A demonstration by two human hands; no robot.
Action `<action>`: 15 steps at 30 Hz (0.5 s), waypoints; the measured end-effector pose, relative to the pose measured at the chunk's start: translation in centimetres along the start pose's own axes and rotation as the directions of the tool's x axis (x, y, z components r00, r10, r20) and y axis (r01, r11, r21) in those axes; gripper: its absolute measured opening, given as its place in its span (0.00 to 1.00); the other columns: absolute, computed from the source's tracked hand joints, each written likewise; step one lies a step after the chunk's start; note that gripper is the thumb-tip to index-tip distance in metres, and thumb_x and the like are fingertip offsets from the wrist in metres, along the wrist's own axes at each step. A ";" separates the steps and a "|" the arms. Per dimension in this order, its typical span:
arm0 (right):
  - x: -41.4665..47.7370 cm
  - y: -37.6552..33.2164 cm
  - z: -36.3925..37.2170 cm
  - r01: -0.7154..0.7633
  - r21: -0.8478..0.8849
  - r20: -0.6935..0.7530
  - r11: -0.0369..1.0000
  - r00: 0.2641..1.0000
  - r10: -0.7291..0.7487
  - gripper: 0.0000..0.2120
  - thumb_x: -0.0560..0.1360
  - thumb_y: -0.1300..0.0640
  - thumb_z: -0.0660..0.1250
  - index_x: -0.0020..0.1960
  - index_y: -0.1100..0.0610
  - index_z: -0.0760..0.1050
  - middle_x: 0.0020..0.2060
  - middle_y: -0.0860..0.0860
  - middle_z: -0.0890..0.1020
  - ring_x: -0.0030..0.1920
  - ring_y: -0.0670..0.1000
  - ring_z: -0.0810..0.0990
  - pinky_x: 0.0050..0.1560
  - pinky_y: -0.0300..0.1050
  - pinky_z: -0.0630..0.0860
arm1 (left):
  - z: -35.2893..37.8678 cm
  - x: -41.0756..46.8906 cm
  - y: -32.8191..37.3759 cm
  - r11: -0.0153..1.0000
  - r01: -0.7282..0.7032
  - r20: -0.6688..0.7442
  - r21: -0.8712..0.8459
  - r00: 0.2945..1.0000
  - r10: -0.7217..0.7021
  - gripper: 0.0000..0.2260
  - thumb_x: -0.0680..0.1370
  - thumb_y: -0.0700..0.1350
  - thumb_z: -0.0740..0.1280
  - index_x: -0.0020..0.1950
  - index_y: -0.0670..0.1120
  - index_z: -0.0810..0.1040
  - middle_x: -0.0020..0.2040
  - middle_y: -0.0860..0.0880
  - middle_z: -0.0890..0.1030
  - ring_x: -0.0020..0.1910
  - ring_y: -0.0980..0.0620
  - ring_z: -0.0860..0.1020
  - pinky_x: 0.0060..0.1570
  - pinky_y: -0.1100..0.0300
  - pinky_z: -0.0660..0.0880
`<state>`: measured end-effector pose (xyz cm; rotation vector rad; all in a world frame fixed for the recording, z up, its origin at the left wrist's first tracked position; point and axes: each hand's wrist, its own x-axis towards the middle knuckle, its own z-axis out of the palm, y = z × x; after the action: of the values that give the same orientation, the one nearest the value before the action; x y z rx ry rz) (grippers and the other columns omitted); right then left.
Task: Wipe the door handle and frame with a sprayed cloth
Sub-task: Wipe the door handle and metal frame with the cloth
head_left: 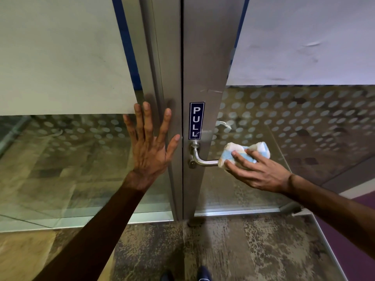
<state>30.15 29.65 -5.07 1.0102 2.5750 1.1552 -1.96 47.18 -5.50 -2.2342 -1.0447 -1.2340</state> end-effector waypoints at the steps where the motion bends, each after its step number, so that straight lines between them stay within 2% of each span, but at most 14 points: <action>1: -0.4 0.2 0.0 0.000 0.006 0.002 1.000 1.000 0.000 0.18 0.83 0.66 0.56 0.70 0.61 0.75 0.73 0.58 0.69 0.70 0.66 0.74 0.59 0.62 0.80 | 0.0 0.0 0.1 1.000 0.004 0.002 -0.001 1.000 -0.004 0.34 0.86 0.63 0.57 0.86 0.54 0.46 0.85 0.47 0.33 0.85 0.42 0.37 0.81 0.34 0.40; 4: -1.3 0.6 0.1 0.003 0.014 0.022 1.000 1.000 -0.003 0.18 0.83 0.67 0.57 0.69 0.60 0.76 0.73 0.59 0.68 0.70 0.66 0.75 0.59 0.63 0.80 | 0.0 -0.2 0.3 1.000 0.008 0.008 -0.001 1.000 -0.008 0.34 0.86 0.62 0.58 0.87 0.54 0.46 0.85 0.47 0.33 0.85 0.42 0.37 0.81 0.34 0.41; 8: -2.6 0.6 0.2 -0.040 0.014 0.038 0.999 0.999 0.039 0.19 0.83 0.66 0.56 0.72 0.61 0.73 0.73 0.61 0.68 0.72 0.67 0.70 0.60 0.64 0.79 | -0.3 -0.1 0.7 1.000 0.005 0.011 0.002 1.000 -0.005 0.34 0.86 0.62 0.58 0.87 0.54 0.46 0.85 0.47 0.33 0.85 0.42 0.37 0.81 0.34 0.40; 11: -3.6 0.7 -0.3 -0.070 0.028 0.083 0.997 0.994 0.067 0.20 0.82 0.65 0.57 0.73 0.59 0.71 0.74 0.62 0.67 0.71 0.67 0.72 0.61 0.64 0.78 | -0.6 0.0 1.0 1.000 0.008 0.014 -0.002 1.000 -0.008 0.34 0.86 0.62 0.57 0.87 0.54 0.45 0.85 0.47 0.32 0.85 0.43 0.36 0.81 0.35 0.39; 15: -4.3 -0.2 -1.9 -0.232 0.112 0.119 0.966 0.969 0.218 0.21 0.80 0.63 0.55 0.69 0.55 0.77 0.75 0.63 0.67 0.71 0.68 0.74 0.64 0.64 0.70 | -0.9 0.1 1.5 1.000 0.013 0.020 0.000 1.000 -0.013 0.34 0.86 0.62 0.57 0.86 0.54 0.44 0.85 0.48 0.32 0.85 0.43 0.36 0.81 0.35 0.39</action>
<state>32.62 25.70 -4.51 1.3844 2.5261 0.9646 -1.31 45.71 -4.85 -2.2472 -1.0682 -1.2199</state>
